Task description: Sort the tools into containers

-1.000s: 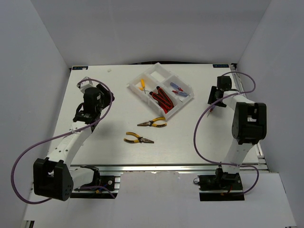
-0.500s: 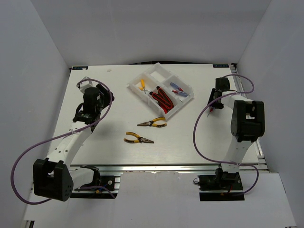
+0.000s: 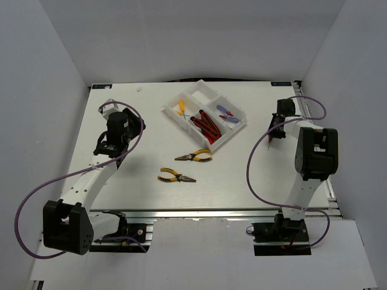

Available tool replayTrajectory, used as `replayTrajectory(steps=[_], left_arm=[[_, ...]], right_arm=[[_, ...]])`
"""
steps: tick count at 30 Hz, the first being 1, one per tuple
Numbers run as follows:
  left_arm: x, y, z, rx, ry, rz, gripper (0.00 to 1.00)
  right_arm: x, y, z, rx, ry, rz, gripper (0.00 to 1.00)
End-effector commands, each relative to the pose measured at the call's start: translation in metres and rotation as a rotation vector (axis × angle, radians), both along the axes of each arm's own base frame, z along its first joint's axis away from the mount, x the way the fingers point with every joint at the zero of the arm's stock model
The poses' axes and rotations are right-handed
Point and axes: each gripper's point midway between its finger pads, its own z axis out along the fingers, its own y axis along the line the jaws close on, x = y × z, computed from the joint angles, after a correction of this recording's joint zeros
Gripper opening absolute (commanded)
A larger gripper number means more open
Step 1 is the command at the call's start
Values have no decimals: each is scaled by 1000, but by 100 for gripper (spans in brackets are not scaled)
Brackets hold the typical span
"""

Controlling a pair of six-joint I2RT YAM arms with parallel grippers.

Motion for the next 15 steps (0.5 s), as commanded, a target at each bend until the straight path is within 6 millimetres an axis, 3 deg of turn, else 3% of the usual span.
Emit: replayTrajectory(steps=[1, 4, 6, 7, 10, 11, 13, 15], left_arm=[[-1, 6, 2, 10, -9, 23, 64], [0, 6, 2, 16, -12, 20, 62], [1, 2, 2, 12, -21, -6, 60], [1, 0, 2, 14, -25, -20, 58], [3, -9, 1, 12, -33, -71, 55], [3, -11, 1, 11, -37, -88, 54], [4, -13, 0, 23, -36, -108, 52], [4, -16, 0, 29, -44, -133, 51]], right_arm=[[0, 20, -4, 102, 5, 31, 12], [11, 30, 15, 122, -44, 88, 6], [24, 40, 40, 125, -133, 178, 1], [25, 61, 49, 109, -160, 271, 0], [34, 96, 86, 100, -281, 467, 0], [31, 118, 100, 112, -330, 668, 0], [29, 145, 123, 171, -373, 836, 0], [27, 160, 134, 188, -406, 1006, 0]])
